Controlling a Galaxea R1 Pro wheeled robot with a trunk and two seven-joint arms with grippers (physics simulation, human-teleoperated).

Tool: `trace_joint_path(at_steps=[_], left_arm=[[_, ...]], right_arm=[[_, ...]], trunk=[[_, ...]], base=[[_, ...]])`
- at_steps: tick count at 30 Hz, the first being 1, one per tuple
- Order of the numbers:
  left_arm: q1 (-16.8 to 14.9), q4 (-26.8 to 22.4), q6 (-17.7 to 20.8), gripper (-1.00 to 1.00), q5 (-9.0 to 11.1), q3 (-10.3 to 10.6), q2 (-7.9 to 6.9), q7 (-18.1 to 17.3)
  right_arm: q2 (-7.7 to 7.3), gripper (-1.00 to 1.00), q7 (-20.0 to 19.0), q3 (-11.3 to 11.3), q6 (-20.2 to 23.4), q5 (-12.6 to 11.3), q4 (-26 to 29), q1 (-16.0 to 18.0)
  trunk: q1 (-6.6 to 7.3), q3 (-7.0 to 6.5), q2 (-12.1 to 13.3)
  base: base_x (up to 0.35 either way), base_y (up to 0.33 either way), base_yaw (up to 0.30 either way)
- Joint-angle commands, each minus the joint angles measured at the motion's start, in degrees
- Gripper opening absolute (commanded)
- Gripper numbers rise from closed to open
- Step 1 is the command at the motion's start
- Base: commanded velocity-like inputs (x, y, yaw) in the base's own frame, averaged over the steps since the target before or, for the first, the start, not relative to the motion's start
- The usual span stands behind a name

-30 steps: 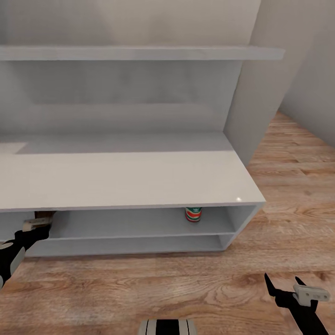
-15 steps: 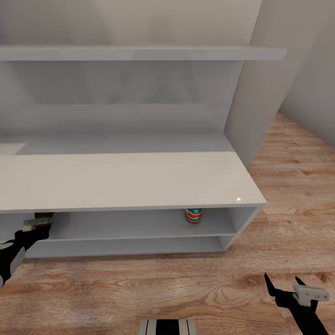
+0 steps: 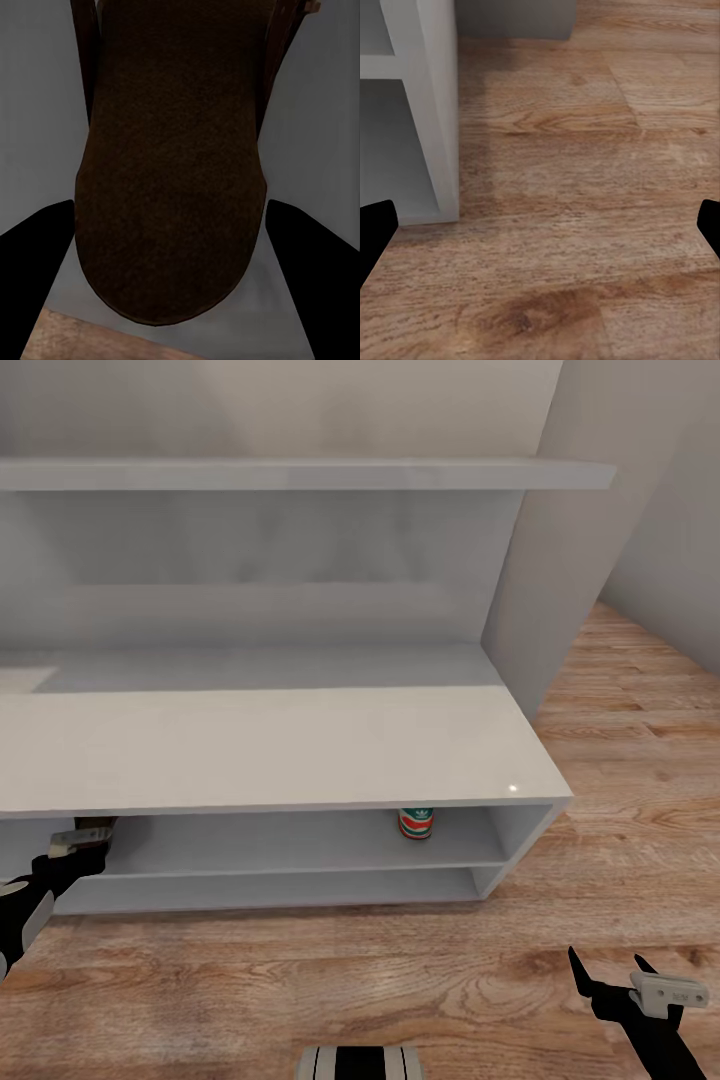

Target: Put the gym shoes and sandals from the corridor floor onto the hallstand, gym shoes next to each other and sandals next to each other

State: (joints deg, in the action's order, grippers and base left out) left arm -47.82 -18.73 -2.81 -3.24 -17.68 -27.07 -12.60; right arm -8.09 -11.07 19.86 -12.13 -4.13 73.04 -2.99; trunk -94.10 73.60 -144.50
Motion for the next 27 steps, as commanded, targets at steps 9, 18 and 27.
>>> trace_joint_path(at_steps=[9, 18, 27], left_arm=[[0.0, 0.01, 0.02, -1.0, -0.01, 0.01, 0.0, 0.0], [0.0, 0.01, 0.0, -1.0, -0.01, 0.01, 0.0, -0.04], [0.0, 0.01, 0.0, -1.0, -0.01, 0.01, 0.0, -0.05]], right_arm=[[0.0, 1.0, 0.03, 0.0, 0.0, 0.0, 0.0, 0.0], [0.0, 1.0, 0.01, 0.01, 0.0, 0.0, 0.0, 0.0], [0.0, 1.0, 0.0, 0.02, 0.0, 0.0, 0.0, 0.0]], trunk=[[0.0, 0.0, 0.0], [0.0, 0.0, 0.0], [0.0, 0.0, 0.0]], base=[[0.045, 0.0, 0.0], [0.162, 0.0, 0.0], [0.047, 0.0, 0.0]])
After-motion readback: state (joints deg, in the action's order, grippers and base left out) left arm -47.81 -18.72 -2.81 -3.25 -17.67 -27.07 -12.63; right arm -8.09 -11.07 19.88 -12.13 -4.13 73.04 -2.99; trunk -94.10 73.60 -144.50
